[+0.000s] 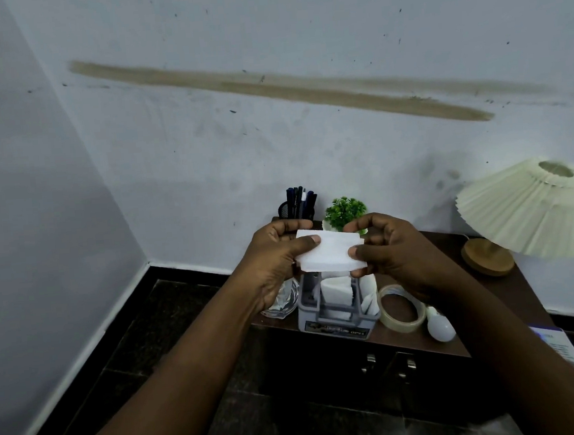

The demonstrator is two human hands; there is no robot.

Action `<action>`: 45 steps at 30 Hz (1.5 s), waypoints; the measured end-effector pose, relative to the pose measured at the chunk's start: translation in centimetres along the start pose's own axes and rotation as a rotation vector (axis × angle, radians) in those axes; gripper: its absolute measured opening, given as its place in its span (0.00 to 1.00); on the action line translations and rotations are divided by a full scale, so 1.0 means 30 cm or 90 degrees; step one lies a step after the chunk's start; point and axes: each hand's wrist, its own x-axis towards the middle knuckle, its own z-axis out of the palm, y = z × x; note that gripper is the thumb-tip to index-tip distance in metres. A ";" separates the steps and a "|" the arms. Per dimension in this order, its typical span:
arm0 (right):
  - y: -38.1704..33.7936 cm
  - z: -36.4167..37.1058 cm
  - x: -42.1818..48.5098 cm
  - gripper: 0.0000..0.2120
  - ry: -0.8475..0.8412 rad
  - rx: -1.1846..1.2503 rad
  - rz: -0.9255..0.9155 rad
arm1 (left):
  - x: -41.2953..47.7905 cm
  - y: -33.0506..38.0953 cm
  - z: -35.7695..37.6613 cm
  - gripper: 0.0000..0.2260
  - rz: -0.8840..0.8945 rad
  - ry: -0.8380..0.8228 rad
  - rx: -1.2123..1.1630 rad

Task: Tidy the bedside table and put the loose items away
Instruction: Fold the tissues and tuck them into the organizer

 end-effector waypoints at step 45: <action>-0.002 -0.022 -0.018 0.04 0.073 -0.051 0.046 | -0.021 -0.045 0.093 0.18 -0.036 -0.084 0.034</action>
